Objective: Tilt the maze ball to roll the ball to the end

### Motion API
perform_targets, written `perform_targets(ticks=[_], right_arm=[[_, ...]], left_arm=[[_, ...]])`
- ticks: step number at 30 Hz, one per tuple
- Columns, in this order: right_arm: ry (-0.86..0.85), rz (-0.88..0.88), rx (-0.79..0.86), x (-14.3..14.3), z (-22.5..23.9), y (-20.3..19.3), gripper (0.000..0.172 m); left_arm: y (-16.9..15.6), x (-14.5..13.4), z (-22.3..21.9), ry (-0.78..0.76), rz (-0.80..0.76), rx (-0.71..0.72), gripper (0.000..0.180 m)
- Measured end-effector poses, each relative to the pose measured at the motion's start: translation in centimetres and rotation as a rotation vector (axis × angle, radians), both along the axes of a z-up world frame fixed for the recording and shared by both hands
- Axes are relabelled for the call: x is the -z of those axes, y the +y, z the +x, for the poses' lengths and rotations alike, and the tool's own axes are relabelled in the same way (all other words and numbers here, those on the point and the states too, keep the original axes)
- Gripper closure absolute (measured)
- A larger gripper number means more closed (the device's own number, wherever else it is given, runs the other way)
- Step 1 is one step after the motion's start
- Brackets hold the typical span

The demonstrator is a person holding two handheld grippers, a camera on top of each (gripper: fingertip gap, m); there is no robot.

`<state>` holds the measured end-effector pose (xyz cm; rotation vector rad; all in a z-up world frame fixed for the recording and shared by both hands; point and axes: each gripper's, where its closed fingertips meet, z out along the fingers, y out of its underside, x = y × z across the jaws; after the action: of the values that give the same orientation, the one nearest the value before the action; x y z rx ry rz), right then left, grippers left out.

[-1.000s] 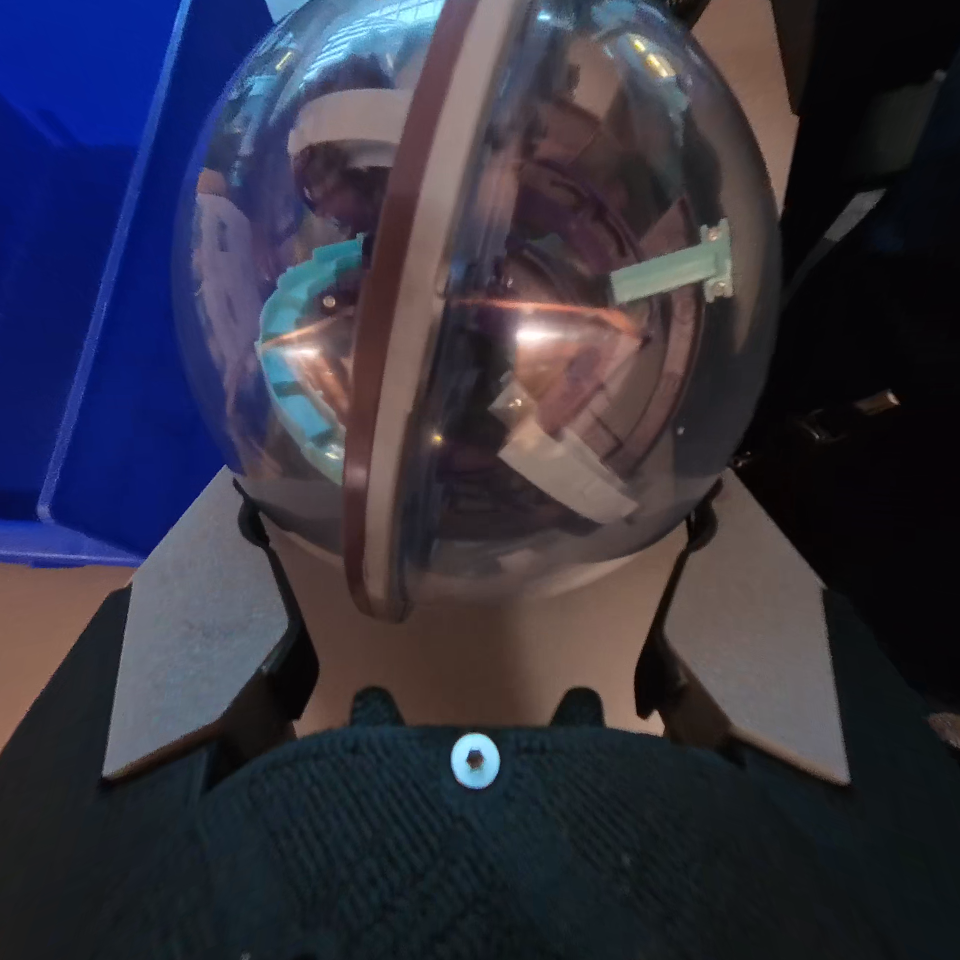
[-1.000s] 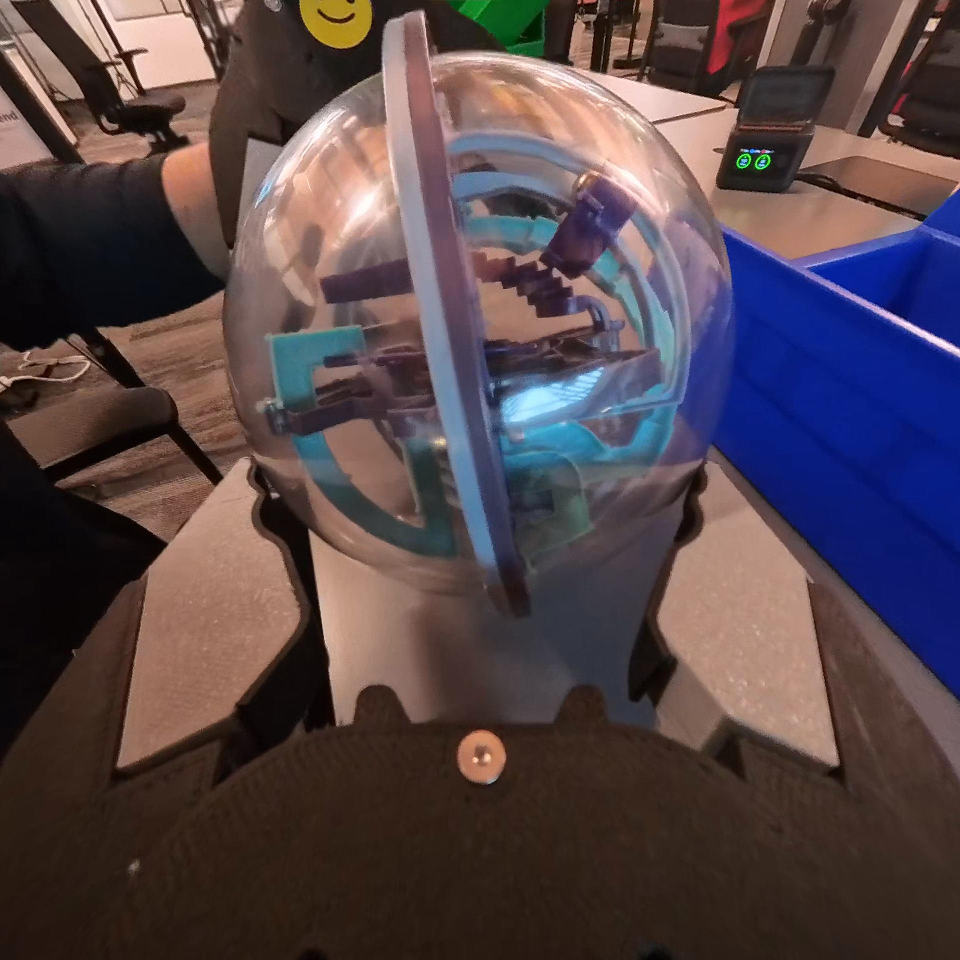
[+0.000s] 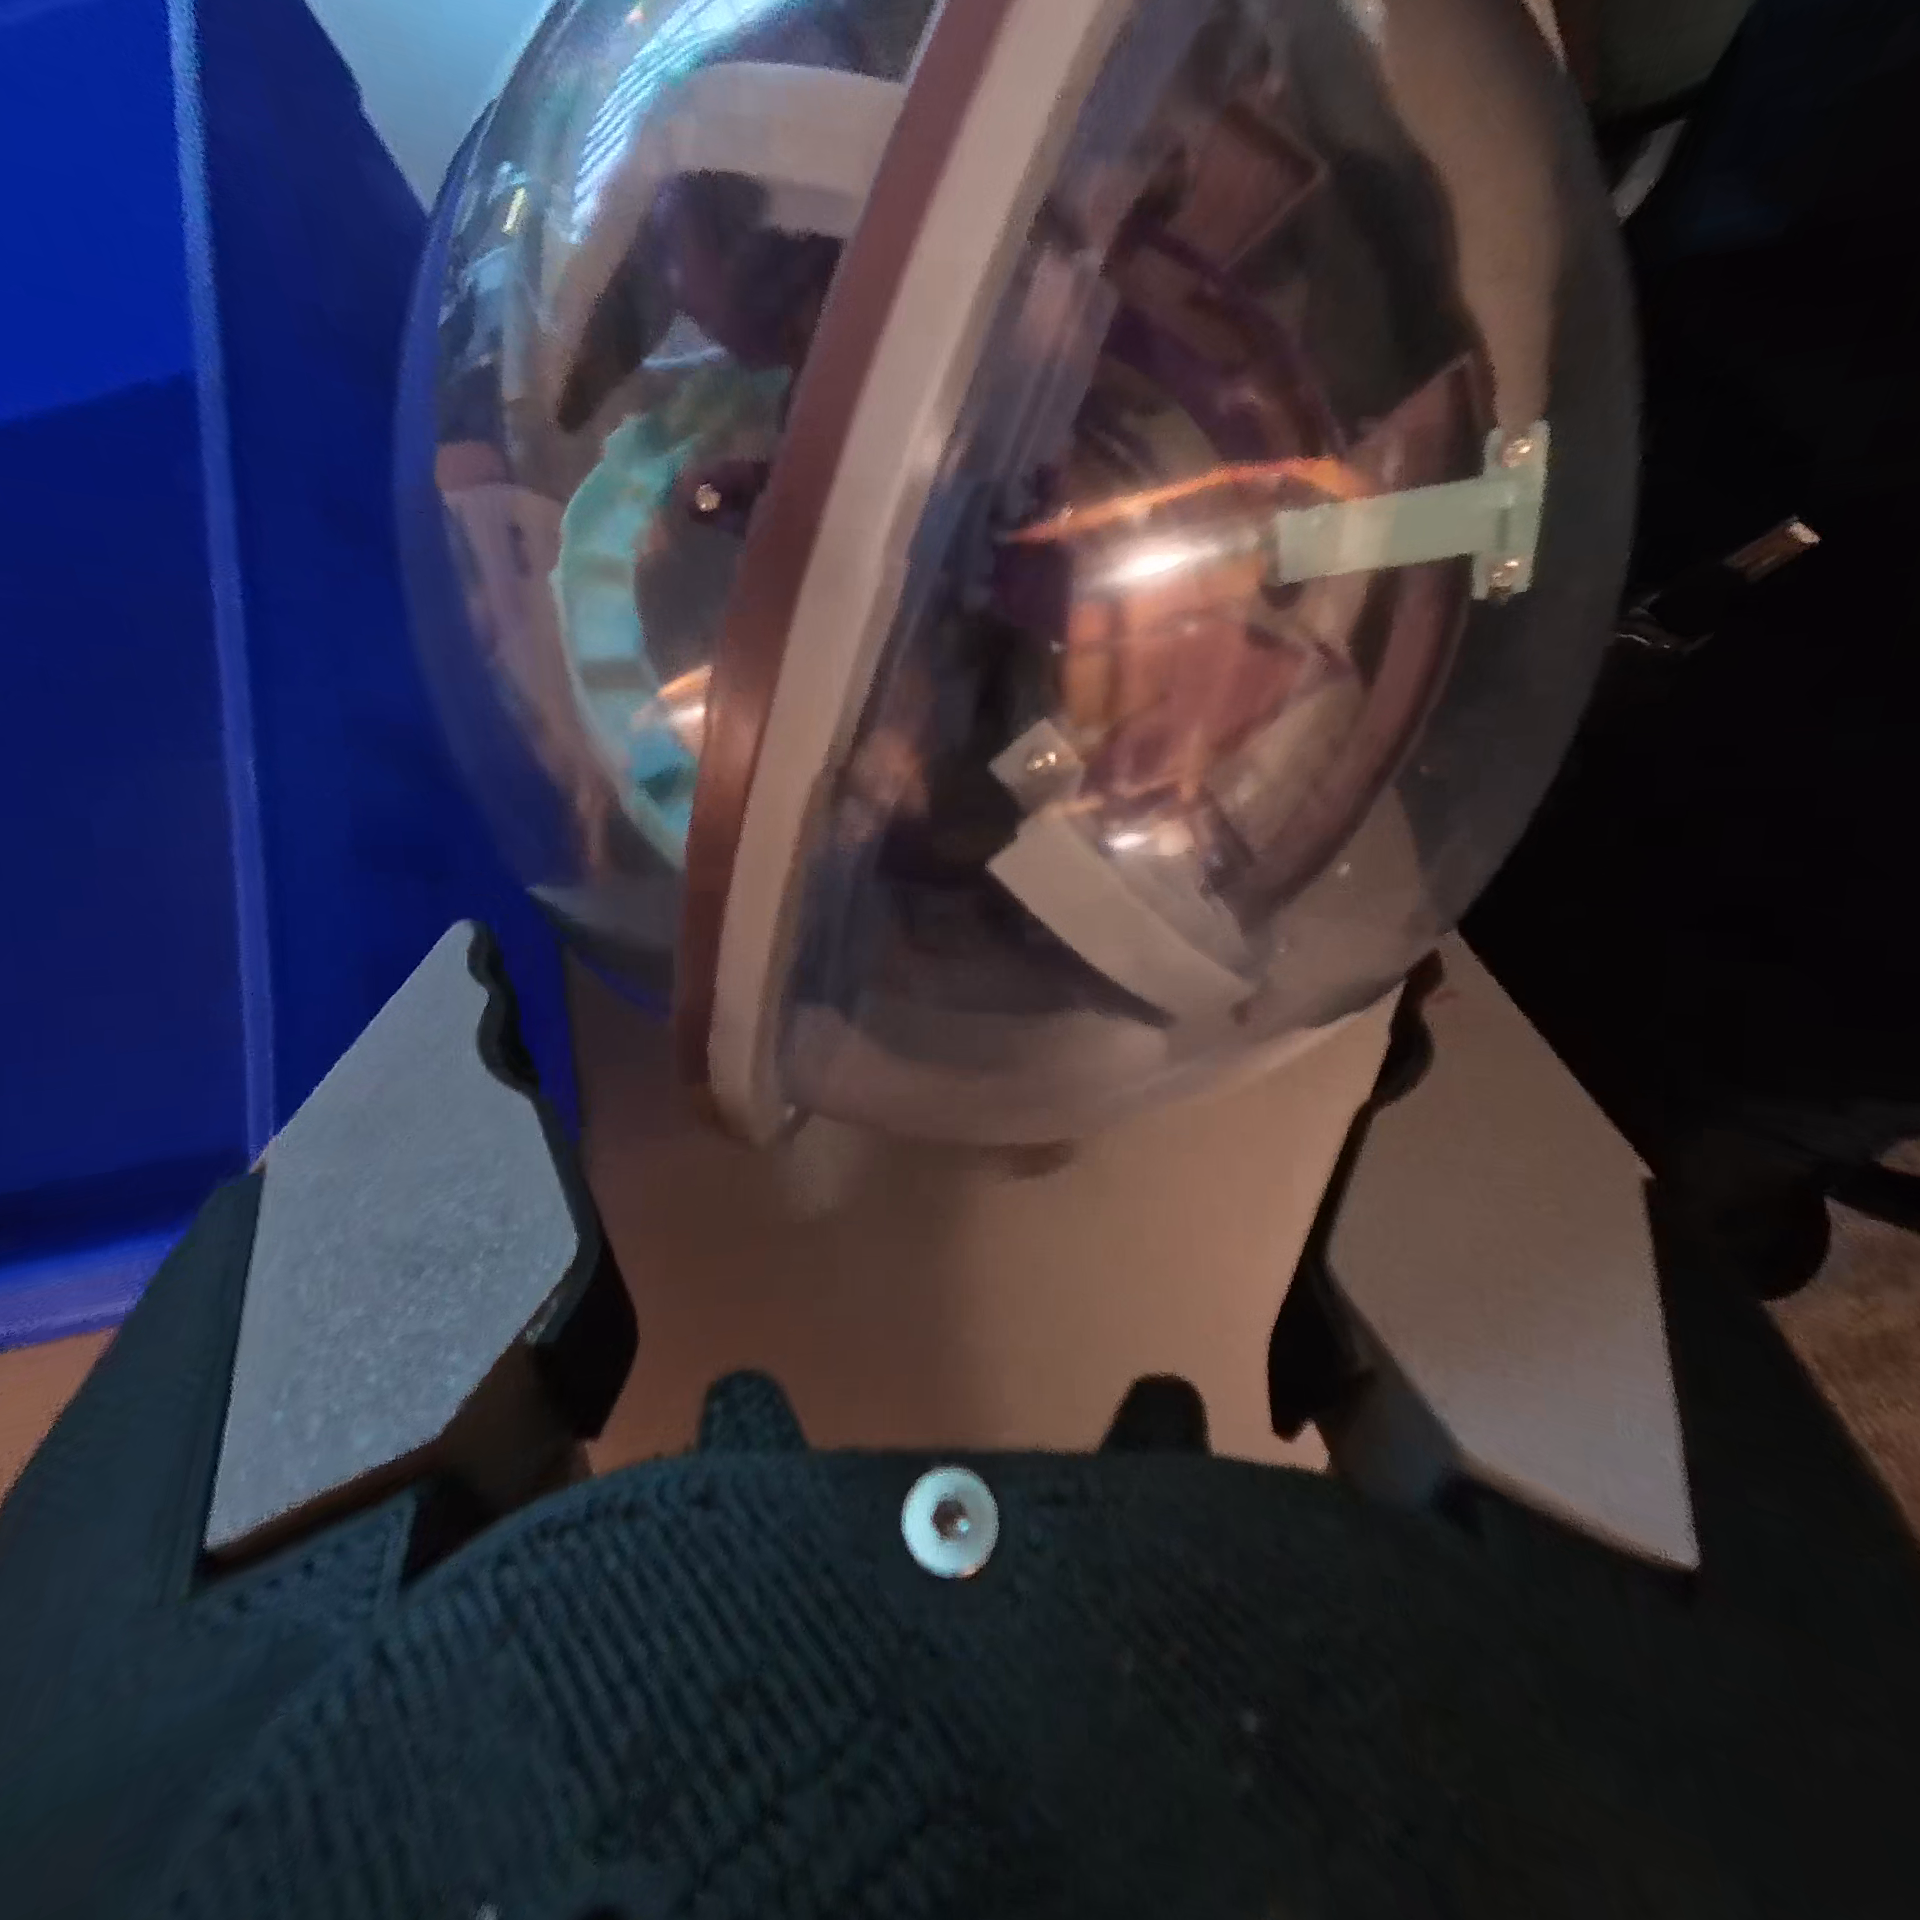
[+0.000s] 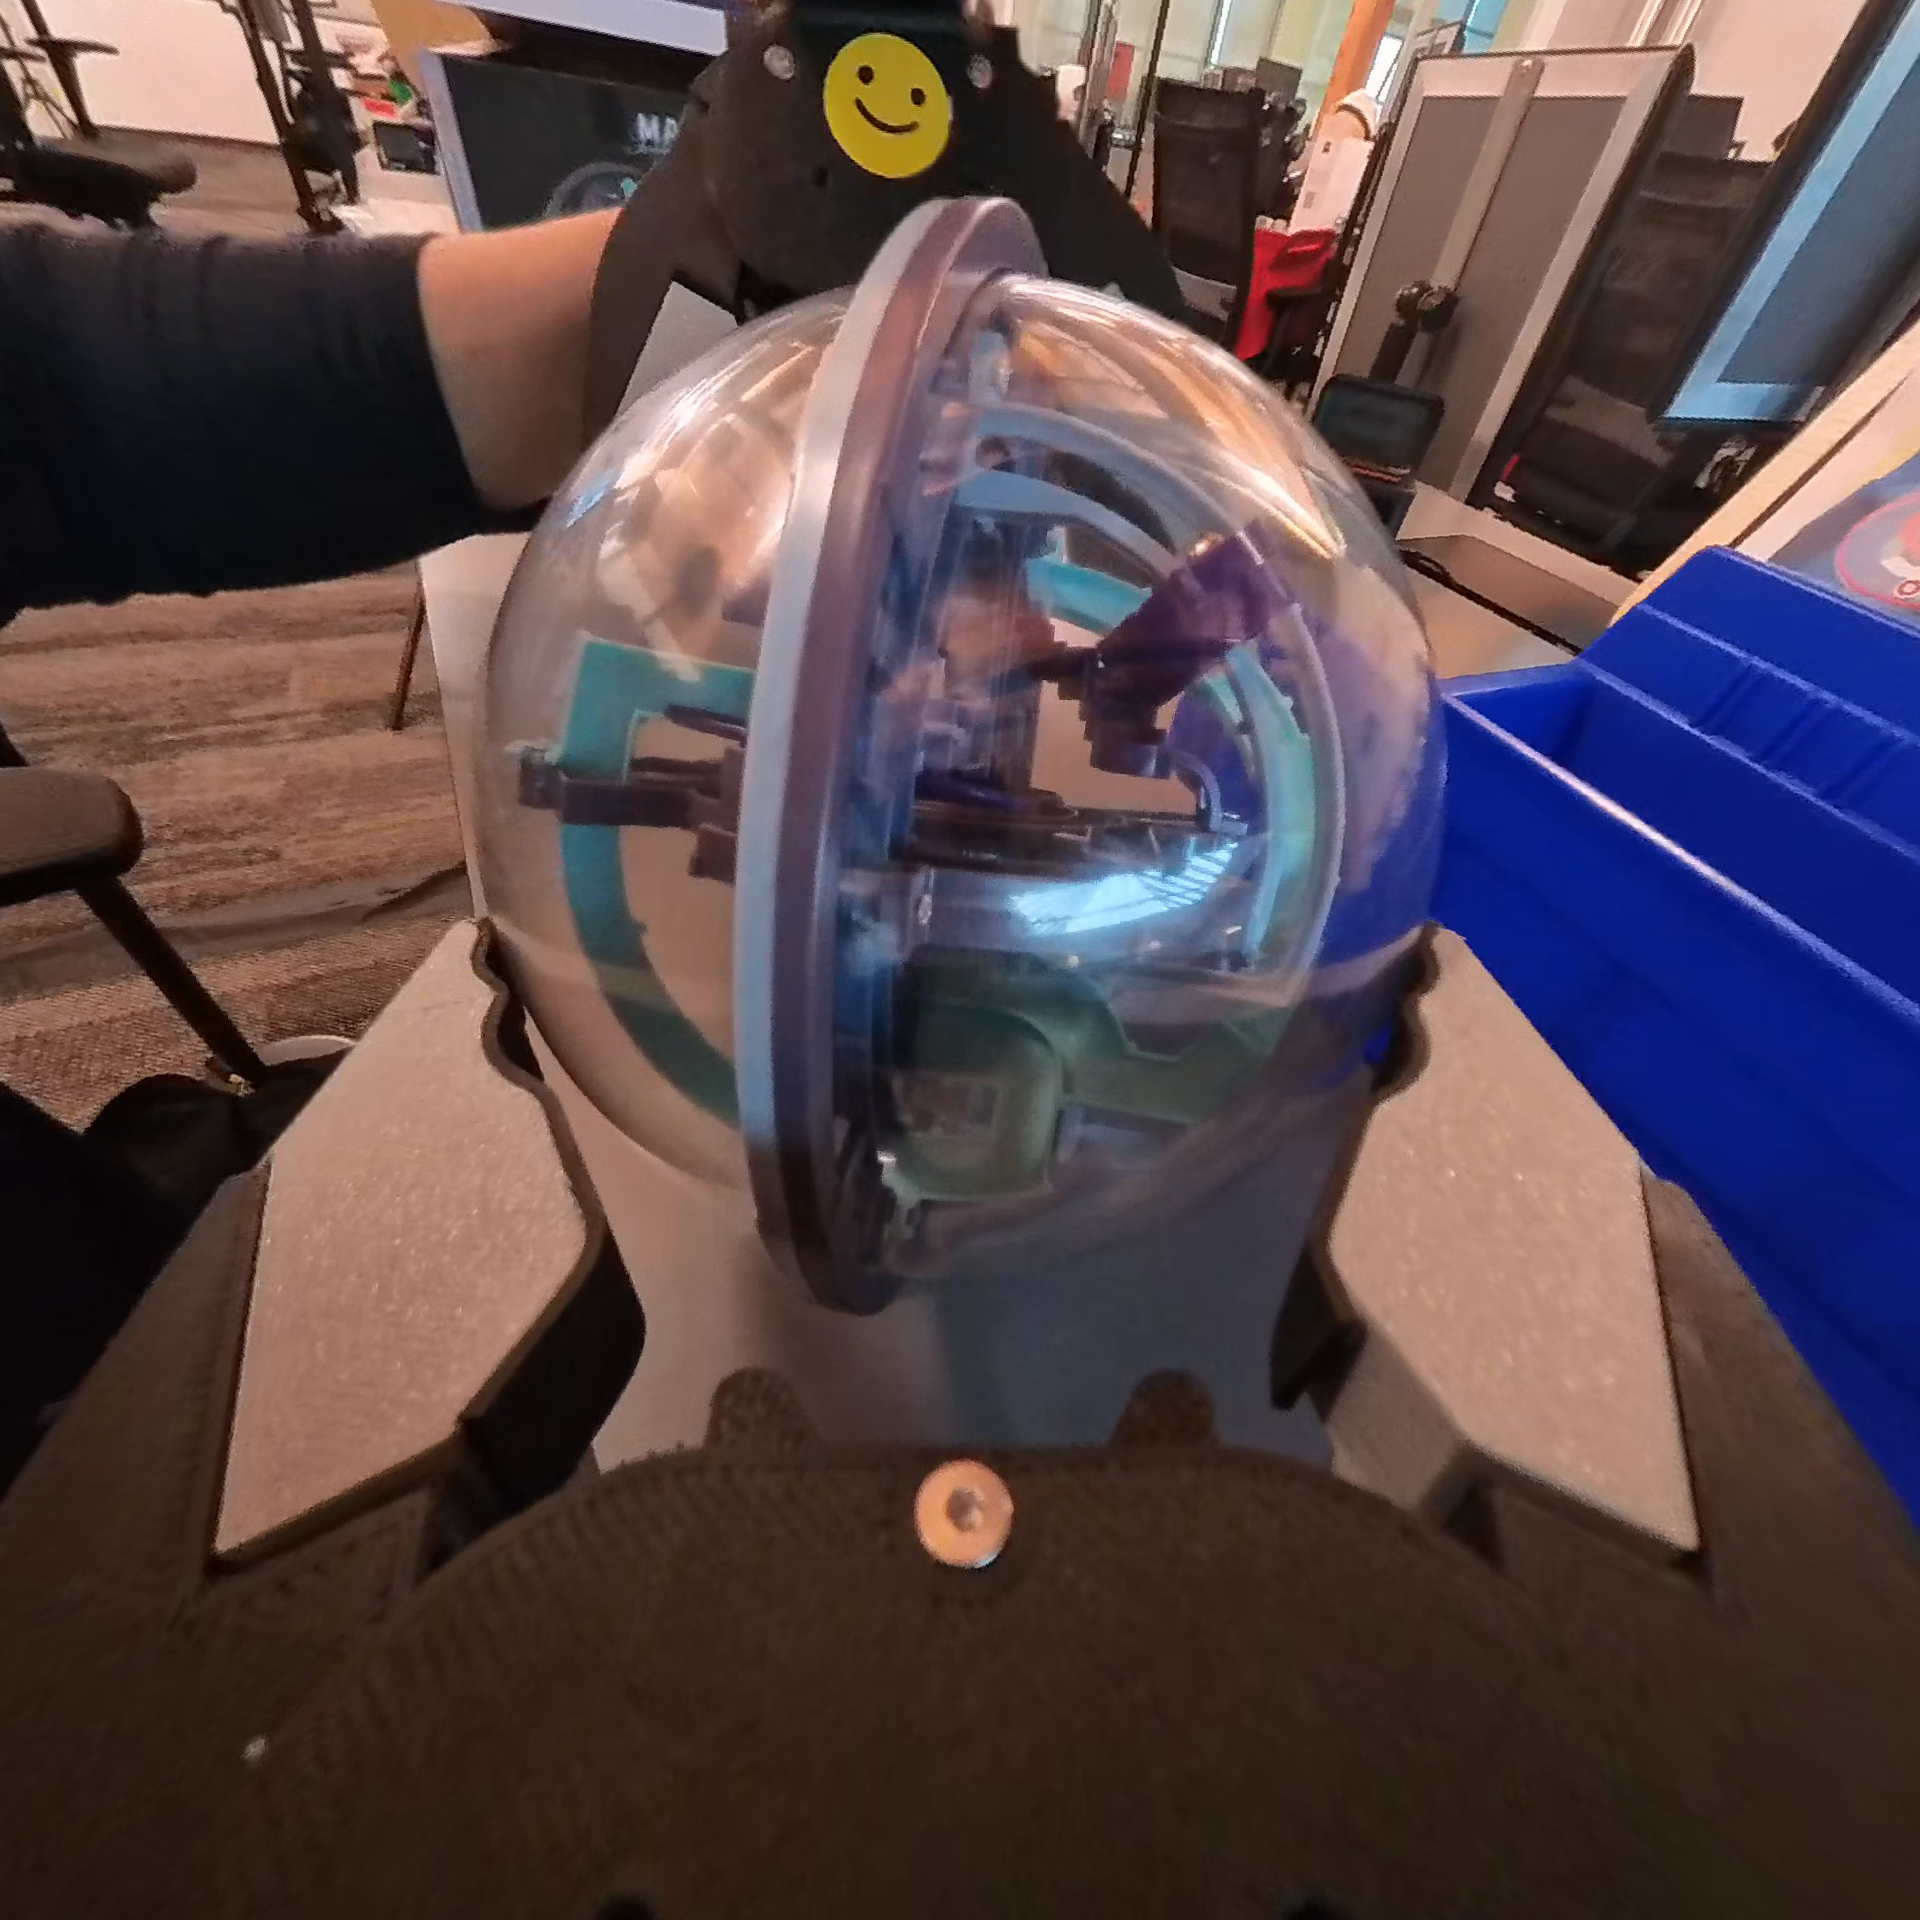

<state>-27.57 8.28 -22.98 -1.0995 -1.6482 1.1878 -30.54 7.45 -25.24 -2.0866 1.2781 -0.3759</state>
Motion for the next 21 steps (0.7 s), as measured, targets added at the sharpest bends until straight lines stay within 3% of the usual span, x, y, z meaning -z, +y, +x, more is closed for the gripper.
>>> perform_targets(ticks=[3, 7, 10, 14, 18, 21], right_arm=[[-0.004, -0.007, 0.026, 0.0, 0.0, 0.2, 0.015], [-0.01, -0.025, 0.084, 0.1, 0.0, 0.8, 0.015], [-0.006, -0.021, 0.115, 0.0, 0.0, 1.0, 0.015], [-0.006, -0.024, 0.134, 0.0, -0.1, 1.0, 0.015], [-0.021, -0.028, 0.16, 0.1, 0.0, 1.0, 0.015], [-0.049, 0.015, 0.16, 0.5, 0.3, 0.6, 0.015]], left_arm=[[0.2, -0.5, -1.0, -0.015, 0.058, -0.099, 0.021], [0.1, -2.7, -3.3, -0.086, 0.147, -0.335, 0.03], [-1.1, -4.5, -2.4, -0.329, 0.087, -0.494, 0.052], [-2.6, -5.1, 0.9, -0.52, -0.06, -0.505, 0.049], [-1.2, -3.1, 1.7, -0.395, -0.051, -0.582, 0.044], [-0.8, -1.7, 2.3, -0.315, -0.074, -0.574, 0.031]])
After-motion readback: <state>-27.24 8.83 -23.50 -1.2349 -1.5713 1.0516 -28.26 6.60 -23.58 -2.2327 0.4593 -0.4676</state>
